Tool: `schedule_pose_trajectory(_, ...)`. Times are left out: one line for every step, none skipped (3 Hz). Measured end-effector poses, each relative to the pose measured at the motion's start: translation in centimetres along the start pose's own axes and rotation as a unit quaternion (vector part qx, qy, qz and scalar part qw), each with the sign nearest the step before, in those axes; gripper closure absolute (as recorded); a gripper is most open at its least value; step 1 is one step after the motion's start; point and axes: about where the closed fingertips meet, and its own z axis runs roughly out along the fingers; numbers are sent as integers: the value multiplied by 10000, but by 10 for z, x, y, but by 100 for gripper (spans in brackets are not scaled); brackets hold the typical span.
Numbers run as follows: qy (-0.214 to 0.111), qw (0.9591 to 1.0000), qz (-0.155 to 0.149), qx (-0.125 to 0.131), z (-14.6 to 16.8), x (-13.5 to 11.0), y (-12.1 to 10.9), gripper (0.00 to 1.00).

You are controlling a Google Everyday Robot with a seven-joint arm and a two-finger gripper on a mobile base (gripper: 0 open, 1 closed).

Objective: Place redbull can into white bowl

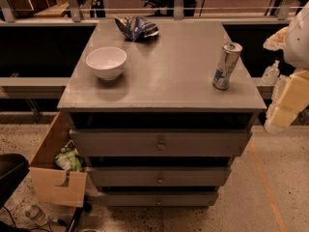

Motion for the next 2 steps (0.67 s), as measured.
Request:
schedule_pose_trajectory(0, 10000, 0, 1, 0, 0, 0, 0)
schedule_pose_trajectory(-223, 9982, 445, 343, -2, 4, -18, 0)
